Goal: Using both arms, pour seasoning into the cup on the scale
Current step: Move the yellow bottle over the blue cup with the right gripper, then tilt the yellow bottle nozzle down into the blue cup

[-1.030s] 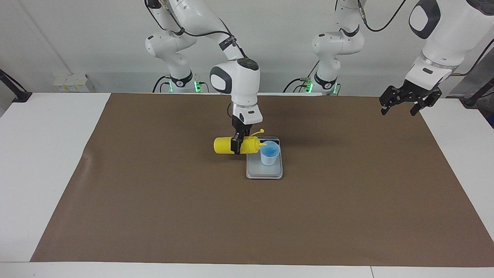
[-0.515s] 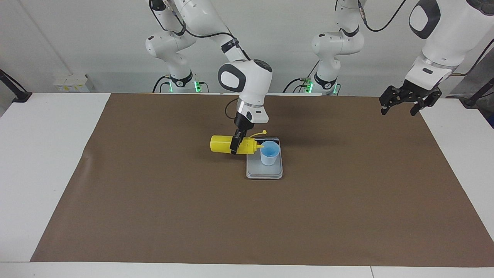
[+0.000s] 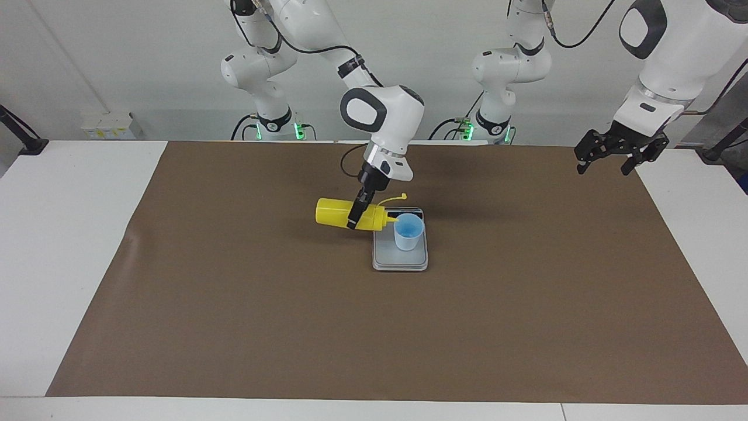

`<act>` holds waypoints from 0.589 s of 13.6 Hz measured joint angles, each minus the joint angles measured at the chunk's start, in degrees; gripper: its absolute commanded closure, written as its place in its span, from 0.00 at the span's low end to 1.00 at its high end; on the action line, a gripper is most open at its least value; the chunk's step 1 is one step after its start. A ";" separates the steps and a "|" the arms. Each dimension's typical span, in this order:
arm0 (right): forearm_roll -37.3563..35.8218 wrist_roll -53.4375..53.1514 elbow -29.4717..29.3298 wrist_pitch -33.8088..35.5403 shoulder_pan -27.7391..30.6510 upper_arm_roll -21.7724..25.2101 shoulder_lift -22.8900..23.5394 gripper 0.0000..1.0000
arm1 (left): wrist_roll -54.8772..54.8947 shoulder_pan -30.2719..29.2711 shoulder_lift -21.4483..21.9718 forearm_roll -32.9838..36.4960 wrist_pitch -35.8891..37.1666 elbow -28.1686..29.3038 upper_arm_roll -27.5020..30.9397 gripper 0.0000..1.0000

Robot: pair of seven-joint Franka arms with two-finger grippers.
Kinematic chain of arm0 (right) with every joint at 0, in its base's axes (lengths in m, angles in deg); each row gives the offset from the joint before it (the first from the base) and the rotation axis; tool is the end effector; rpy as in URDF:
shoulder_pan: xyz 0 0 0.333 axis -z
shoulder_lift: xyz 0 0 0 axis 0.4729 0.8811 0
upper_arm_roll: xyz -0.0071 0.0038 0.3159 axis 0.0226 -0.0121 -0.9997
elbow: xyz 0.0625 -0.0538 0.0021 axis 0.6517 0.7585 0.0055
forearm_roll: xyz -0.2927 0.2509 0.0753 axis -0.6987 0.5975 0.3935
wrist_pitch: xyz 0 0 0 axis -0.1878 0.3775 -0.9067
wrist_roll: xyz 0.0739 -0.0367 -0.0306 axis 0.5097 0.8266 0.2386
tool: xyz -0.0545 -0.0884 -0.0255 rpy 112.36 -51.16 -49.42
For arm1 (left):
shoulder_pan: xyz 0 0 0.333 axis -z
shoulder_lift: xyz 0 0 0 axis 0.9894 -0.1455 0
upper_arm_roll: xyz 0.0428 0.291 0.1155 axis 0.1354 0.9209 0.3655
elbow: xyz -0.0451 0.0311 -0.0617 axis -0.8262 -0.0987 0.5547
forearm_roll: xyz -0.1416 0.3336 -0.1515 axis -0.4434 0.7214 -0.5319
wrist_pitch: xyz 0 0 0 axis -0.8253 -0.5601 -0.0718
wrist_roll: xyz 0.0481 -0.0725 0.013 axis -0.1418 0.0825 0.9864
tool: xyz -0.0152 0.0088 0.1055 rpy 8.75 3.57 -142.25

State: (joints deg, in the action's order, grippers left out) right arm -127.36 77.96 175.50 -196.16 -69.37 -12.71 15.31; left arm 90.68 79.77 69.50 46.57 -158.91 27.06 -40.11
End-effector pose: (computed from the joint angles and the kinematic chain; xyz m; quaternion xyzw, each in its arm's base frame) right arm 0.4804 0.3754 0.3735 0.7686 0.5438 0.0752 0.3285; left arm 0.5531 -0.0150 0.6140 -0.9986 0.0523 -0.0060 0.0075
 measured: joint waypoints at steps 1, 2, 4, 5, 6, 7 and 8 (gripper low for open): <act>-1.89 -1.47 -0.06 1.79 -1.27 -0.02 0.06 0.50 | 0.00 0.00 0.00 0.00 0.00 0.00 0.00 0.00; -4.30 -3.39 -0.07 3.59 -2.57 -0.05 0.25 0.50 | 0.00 0.00 0.00 0.00 0.00 0.00 0.00 0.00; -7.30 -5.60 -0.08 5.12 -4.31 -0.08 0.75 0.50 | 0.00 0.00 0.00 0.00 0.00 0.00 0.00 0.00; -8.64 -5.88 -0.10 5.59 -4.68 -0.09 0.99 0.50 | 0.00 0.00 0.00 0.00 0.00 0.00 0.00 0.00; -10.01 -5.94 -0.12 5.95 -4.76 -0.08 1.12 0.50 | 0.00 0.00 0.00 0.00 0.00 0.00 0.00 0.00; -11.18 -5.94 -0.12 6.07 -4.85 -0.08 1.25 0.50 | 0.00 0.00 0.00 0.00 0.00 0.00 0.00 0.00; -12.30 -5.94 -0.13 6.27 -5.09 -0.08 1.44 0.50 | 0.00 0.00 0.00 0.00 0.00 0.00 0.00 0.00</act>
State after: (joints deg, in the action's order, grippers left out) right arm -139.67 72.01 175.37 -189.89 -74.46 -12.79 16.75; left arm 90.68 79.77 69.50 46.57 -158.90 27.06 -40.11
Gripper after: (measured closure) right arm 0.502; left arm 0.000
